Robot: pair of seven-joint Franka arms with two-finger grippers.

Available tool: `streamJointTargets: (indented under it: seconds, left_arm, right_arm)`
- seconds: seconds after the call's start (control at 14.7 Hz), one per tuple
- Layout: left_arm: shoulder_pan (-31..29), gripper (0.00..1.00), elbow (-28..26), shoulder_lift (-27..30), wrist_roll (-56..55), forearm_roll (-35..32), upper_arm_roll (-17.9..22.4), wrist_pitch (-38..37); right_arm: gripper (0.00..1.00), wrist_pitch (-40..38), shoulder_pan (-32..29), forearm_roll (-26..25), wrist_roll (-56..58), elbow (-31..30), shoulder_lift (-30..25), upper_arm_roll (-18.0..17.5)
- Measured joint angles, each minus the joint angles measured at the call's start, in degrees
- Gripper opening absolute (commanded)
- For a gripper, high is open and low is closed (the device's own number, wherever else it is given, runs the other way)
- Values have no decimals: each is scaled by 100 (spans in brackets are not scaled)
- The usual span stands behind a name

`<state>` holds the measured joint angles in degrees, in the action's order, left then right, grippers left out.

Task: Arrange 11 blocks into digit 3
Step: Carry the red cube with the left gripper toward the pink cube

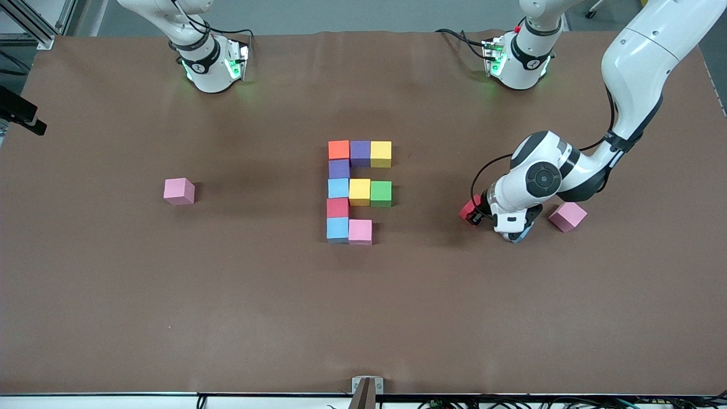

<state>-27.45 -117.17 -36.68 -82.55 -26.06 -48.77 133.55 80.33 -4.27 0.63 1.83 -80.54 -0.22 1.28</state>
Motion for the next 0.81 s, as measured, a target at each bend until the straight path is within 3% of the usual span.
streamJointTargets:
  seconds: [0.27, 0.81]
  left_arm:
    - [410, 9, 503, -270, -467, -11, 147, 85]
    - [2103, 1, 2077, -859, -2432, 66, 800, 117]
  right_arm:
    - [100, 0, 0, 0, 0, 0, 0, 1]
    - [100, -1, 0, 0, 0, 2, 1, 8]
